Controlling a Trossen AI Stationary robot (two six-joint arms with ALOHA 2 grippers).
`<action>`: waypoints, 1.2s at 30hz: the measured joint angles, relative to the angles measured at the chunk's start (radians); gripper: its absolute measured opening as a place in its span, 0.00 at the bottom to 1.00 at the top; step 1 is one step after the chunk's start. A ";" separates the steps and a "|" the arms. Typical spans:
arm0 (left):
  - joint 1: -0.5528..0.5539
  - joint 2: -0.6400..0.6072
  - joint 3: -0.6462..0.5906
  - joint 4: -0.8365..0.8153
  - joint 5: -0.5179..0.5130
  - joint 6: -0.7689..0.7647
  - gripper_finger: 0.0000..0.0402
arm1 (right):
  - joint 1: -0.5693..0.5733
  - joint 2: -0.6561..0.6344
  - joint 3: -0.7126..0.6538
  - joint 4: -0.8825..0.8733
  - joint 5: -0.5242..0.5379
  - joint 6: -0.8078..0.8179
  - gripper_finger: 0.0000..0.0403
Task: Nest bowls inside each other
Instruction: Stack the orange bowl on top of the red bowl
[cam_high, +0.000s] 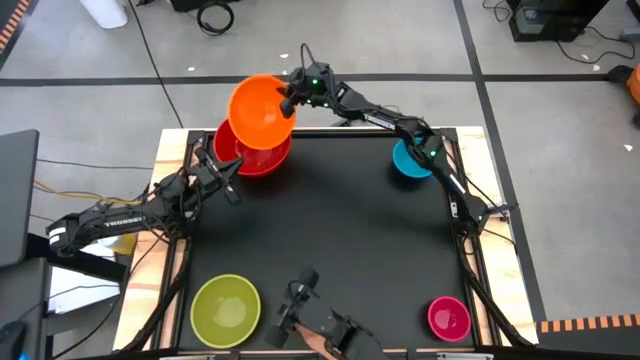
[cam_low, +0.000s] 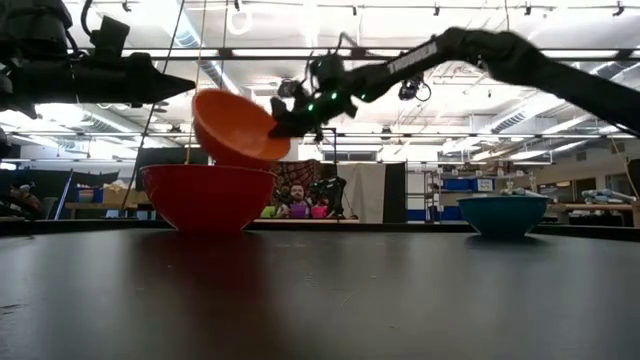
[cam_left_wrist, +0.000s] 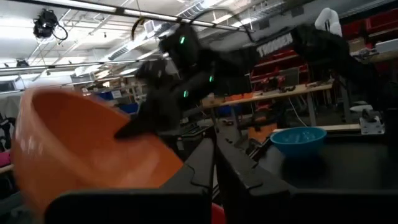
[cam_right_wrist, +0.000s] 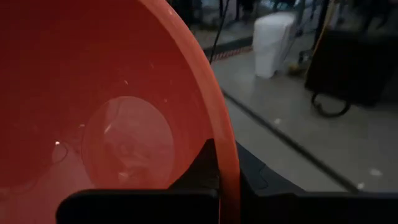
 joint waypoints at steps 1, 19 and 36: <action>0.000 0.000 0.000 0.000 0.000 0.000 0.06 | 0.000 0.020 0.014 -0.007 -0.013 -0.003 0.04; 0.000 0.000 0.000 0.000 -0.003 -0.013 0.06 | 0.038 0.085 0.062 -0.038 -0.090 -0.052 0.10; 0.000 0.000 0.000 -0.001 -0.026 -0.029 0.06 | 0.041 0.059 0.061 -0.065 -0.230 -0.018 0.45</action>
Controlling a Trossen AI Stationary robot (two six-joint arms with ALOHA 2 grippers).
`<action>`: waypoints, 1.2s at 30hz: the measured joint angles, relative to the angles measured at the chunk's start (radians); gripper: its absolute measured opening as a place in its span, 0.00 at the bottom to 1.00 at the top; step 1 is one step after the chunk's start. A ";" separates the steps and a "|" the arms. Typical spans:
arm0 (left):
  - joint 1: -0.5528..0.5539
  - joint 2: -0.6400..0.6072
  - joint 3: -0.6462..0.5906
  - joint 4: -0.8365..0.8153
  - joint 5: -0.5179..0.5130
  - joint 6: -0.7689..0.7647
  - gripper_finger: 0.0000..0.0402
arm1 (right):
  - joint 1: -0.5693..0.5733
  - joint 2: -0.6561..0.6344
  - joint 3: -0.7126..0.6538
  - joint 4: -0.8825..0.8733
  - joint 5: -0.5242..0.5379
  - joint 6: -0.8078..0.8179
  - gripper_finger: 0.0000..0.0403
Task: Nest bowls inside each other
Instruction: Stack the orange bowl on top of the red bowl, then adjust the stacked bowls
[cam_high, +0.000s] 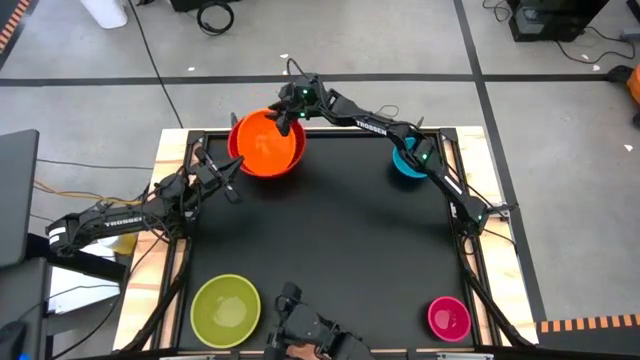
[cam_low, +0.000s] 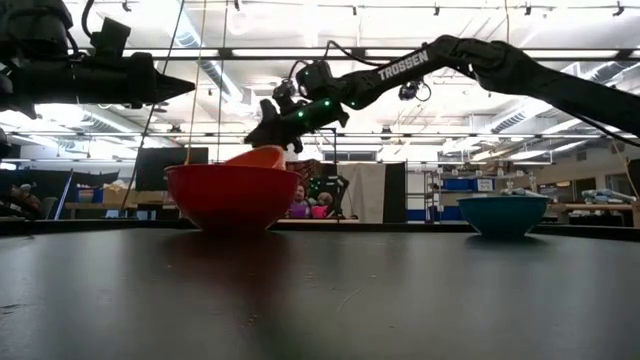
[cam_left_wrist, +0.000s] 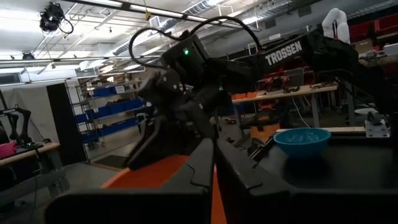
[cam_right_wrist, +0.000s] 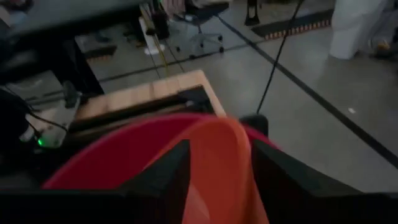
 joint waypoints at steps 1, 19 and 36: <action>0.000 0.000 0.000 0.000 0.000 -0.004 0.06 | 0.000 -0.005 0.000 -0.003 0.005 0.007 0.47; 0.001 0.000 0.000 -0.014 -0.014 -0.025 0.06 | -0.009 -0.055 0.000 -0.374 0.558 -0.175 0.49; 0.001 0.000 0.000 -0.014 -0.045 -0.036 0.06 | 0.022 -0.055 -0.078 -0.473 0.329 -0.130 0.49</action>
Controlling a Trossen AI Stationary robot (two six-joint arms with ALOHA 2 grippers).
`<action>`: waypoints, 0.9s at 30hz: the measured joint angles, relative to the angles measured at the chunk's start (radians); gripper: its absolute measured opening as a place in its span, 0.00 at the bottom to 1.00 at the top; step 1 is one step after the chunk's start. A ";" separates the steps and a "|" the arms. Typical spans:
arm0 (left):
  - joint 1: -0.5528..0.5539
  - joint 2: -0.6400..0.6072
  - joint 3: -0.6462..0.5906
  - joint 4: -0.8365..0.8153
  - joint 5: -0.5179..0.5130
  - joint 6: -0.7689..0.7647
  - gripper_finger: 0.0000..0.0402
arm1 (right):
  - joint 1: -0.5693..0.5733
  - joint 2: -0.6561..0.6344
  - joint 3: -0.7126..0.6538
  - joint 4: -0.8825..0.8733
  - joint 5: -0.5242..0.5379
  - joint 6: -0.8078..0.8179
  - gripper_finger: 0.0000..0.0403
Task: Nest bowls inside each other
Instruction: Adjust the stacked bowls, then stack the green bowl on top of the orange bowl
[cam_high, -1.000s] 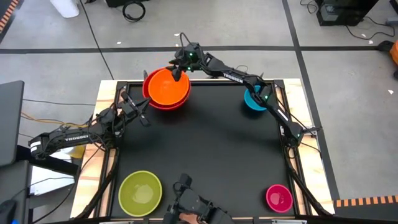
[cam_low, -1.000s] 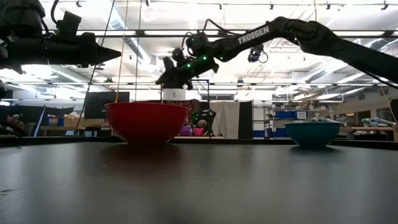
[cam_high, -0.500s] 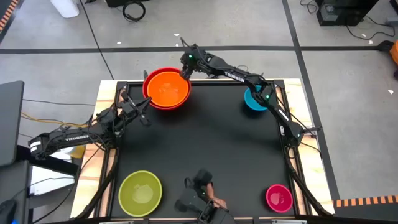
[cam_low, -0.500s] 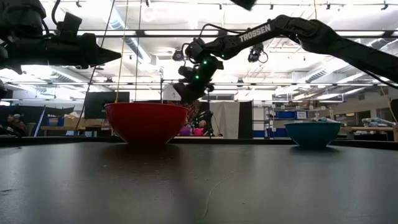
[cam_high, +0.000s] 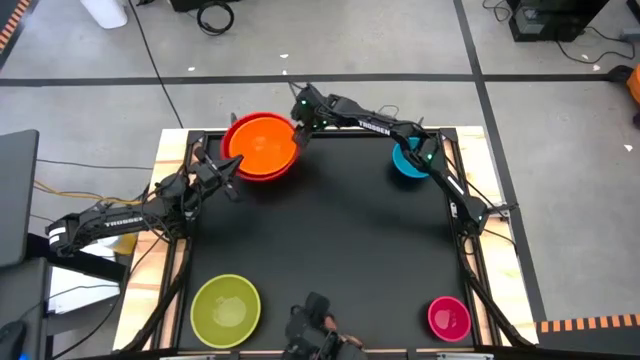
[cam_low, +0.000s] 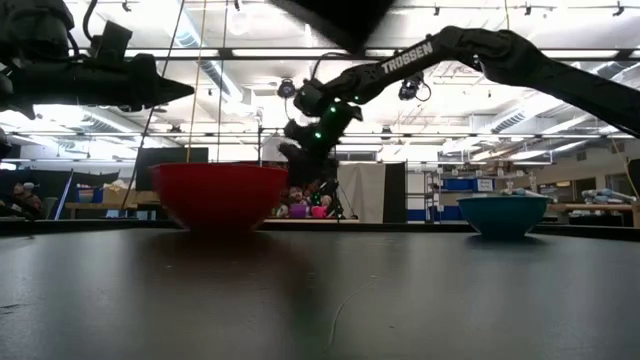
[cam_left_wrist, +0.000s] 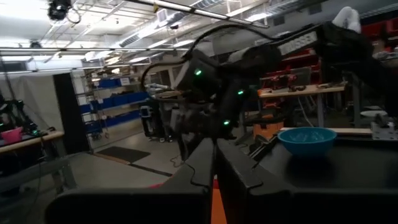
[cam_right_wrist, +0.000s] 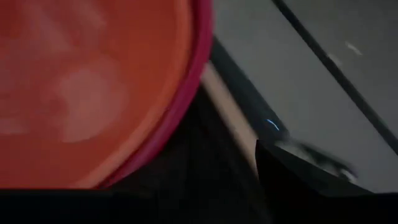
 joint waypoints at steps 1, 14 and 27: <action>0.000 0.000 0.000 0.000 -0.006 -0.002 0.06 | 0.011 0.000 0.000 0.039 -0.037 -0.011 0.49; -0.213 0.010 0.043 -0.153 0.147 -0.127 0.06 | 0.103 -0.046 0.009 -0.209 0.075 0.069 0.49; -0.810 0.270 0.348 -0.747 -0.252 -0.460 0.06 | 0.293 -0.108 0.008 -0.447 0.073 0.059 0.49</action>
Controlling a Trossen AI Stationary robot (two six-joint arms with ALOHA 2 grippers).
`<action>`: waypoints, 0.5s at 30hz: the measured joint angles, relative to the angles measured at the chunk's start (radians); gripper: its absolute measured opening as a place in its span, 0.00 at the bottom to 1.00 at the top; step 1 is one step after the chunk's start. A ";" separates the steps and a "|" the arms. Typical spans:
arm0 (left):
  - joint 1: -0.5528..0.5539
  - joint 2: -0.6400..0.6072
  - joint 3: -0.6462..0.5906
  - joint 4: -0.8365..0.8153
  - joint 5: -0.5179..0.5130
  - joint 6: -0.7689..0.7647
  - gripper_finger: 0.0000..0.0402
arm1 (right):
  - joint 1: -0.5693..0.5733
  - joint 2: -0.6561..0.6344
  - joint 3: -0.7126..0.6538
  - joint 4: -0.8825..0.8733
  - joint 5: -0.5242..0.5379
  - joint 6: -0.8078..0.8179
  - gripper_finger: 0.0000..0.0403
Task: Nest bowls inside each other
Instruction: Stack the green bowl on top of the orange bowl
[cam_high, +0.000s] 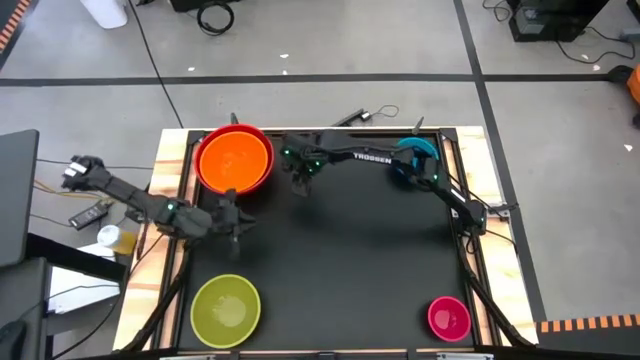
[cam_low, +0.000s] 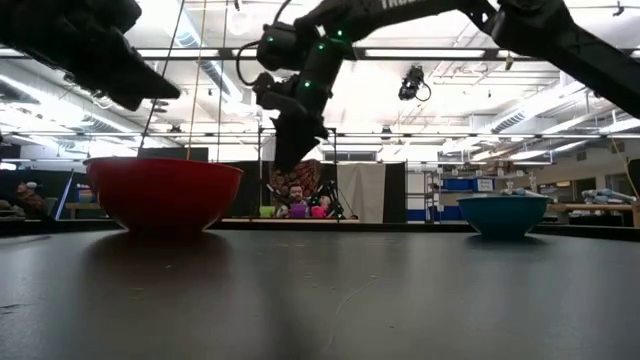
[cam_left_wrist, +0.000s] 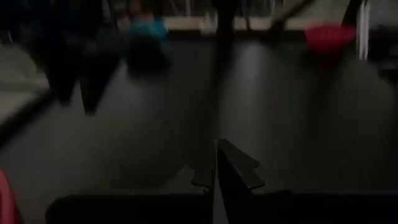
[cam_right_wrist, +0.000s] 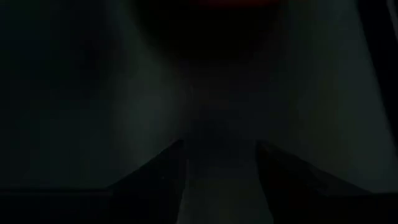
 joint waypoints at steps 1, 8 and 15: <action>-0.029 0.032 0.030 -0.054 -0.012 -0.052 0.06 | 0.008 -0.004 0.000 -0.013 0.011 0.004 0.49; -0.174 0.265 0.207 -0.368 -0.017 -0.388 0.09 | 0.045 -0.069 -0.086 -0.072 0.121 0.051 0.49; -0.241 0.431 0.255 -0.481 -0.017 -0.599 0.19 | 0.037 -0.357 -0.532 0.152 0.139 0.134 0.49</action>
